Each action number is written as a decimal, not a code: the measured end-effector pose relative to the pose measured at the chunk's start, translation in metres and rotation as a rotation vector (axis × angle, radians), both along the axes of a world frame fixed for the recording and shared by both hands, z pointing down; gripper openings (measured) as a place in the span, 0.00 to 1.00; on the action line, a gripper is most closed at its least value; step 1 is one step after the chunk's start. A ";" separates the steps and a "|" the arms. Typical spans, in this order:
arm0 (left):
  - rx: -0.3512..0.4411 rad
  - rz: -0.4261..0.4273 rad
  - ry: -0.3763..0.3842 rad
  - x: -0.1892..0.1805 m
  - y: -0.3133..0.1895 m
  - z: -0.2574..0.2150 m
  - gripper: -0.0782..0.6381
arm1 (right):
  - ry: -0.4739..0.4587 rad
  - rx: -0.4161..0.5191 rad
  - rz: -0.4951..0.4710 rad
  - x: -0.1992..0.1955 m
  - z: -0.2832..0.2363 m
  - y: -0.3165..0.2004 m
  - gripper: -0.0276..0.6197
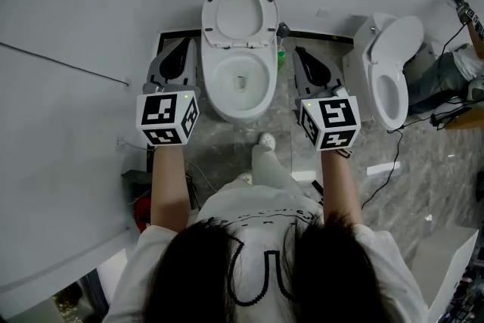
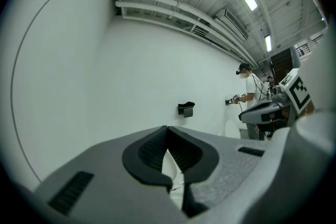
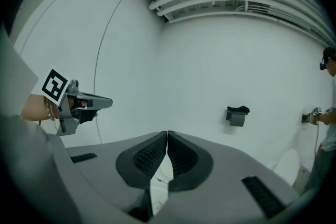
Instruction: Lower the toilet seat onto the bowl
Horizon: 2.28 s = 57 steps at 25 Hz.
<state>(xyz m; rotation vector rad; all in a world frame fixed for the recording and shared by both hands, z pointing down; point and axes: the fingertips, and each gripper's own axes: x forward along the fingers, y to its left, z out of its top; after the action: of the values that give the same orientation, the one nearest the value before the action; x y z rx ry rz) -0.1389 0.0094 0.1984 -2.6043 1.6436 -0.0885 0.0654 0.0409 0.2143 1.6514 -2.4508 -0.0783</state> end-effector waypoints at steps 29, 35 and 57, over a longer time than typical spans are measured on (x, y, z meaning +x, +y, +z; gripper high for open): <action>-0.159 -0.167 -0.042 0.041 -0.233 0.063 0.12 | -0.033 -0.088 -0.083 0.062 0.044 -0.254 0.09; -0.203 -0.163 -0.033 0.052 -0.267 0.074 0.19 | -0.039 -0.111 -0.101 0.073 0.054 -0.298 0.10; -0.322 -0.105 -0.093 0.041 -0.360 0.154 0.26 | 0.018 -0.210 -0.139 0.052 0.128 -0.391 0.15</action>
<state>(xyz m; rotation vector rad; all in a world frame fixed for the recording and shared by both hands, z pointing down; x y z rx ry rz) -0.0981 -0.3508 0.3523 -2.6792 1.8681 -0.5128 0.1178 -0.3499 0.3427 1.3877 -2.4611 0.1394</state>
